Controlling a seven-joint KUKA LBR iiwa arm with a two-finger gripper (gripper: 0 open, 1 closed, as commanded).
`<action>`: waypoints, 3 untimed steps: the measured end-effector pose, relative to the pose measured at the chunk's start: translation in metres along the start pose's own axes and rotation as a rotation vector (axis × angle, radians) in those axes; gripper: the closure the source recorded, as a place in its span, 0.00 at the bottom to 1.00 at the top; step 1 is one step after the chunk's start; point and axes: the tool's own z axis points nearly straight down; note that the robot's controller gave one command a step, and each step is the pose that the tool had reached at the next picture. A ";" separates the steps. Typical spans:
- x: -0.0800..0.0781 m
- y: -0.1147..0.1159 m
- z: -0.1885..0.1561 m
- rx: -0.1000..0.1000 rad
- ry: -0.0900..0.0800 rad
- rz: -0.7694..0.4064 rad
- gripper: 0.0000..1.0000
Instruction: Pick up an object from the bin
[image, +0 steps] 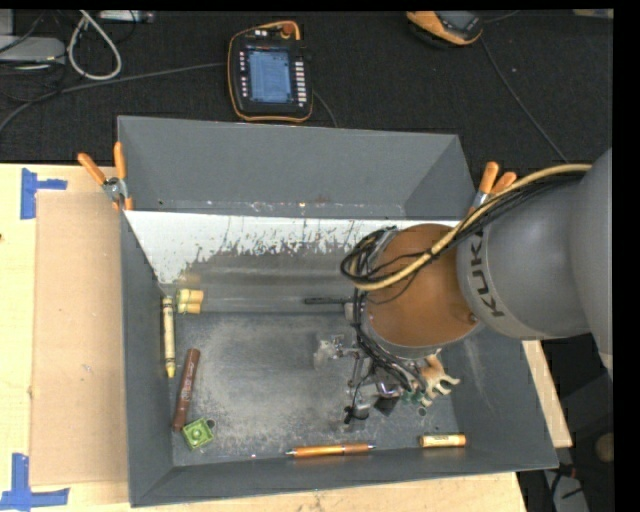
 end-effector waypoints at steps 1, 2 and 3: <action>0.017 0.010 0.021 -0.001 0.003 -0.094 0.00; -0.005 -0.049 0.021 0.000 -0.005 -0.029 0.00; -0.009 -0.035 0.021 0.003 -0.002 -0.059 0.00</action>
Offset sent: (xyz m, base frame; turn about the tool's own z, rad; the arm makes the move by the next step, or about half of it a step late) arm 0.0124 -0.0448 -0.0214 -0.0355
